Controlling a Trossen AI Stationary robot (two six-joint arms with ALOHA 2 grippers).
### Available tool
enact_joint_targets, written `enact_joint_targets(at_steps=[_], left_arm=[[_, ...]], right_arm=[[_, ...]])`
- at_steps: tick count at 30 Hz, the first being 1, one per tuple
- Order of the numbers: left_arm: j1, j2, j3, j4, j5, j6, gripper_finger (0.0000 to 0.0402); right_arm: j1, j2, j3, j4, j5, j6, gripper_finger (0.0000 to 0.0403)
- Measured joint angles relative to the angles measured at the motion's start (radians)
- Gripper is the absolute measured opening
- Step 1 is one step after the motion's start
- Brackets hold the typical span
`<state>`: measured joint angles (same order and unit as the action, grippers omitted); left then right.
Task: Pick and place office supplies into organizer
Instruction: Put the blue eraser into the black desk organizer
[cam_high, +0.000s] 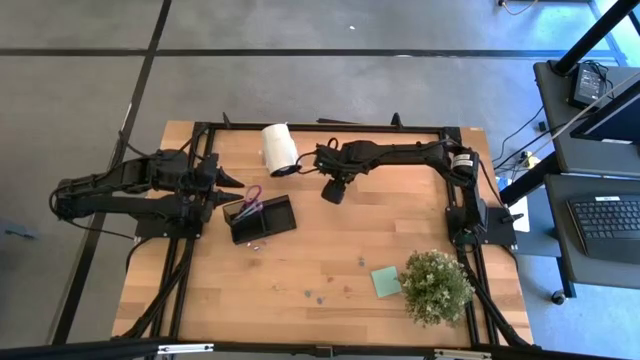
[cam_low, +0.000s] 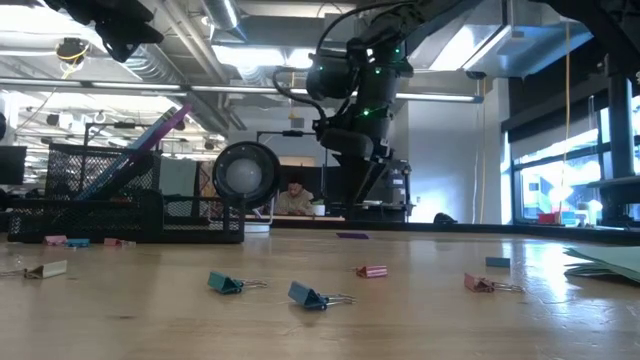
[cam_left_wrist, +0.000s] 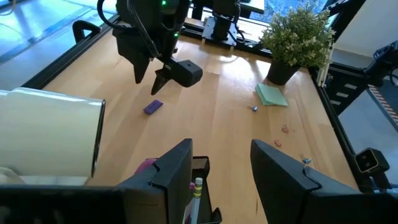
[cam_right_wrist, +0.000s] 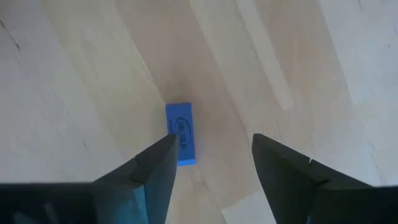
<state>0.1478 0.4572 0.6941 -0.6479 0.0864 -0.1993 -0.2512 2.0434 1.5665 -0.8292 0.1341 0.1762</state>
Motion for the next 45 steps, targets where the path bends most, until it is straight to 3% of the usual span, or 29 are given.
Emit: enact_joint_targets(at_steps=[14, 20, 36, 45], left_arm=[[0.0, 0.0, 0.0, 0.0, 0.0, -0.008, 0.0156], [0.0, 0.0, 0.0, 0.0, 0.0, -0.024, 0.0156], [0.0, 0.0, 0.0, 0.0, 0.0, -0.023, 0.0156], [0.0, 0.0, 0.0, 0.0, -0.001, -0.024, 0.0156]], right_arm=[[0.012, 0.0, 0.0, -0.002, 0.001, -0.015, 0.0283], [0.014, 0.001, 0.0, -0.008, -0.072, -0.007, 0.0284], [0.013, 0.119, 0.0, 0.017, -0.077, -0.08, 0.0284], [0.0, 0.128, 0.002, 0.019, -0.094, -0.106, 0.0229]])
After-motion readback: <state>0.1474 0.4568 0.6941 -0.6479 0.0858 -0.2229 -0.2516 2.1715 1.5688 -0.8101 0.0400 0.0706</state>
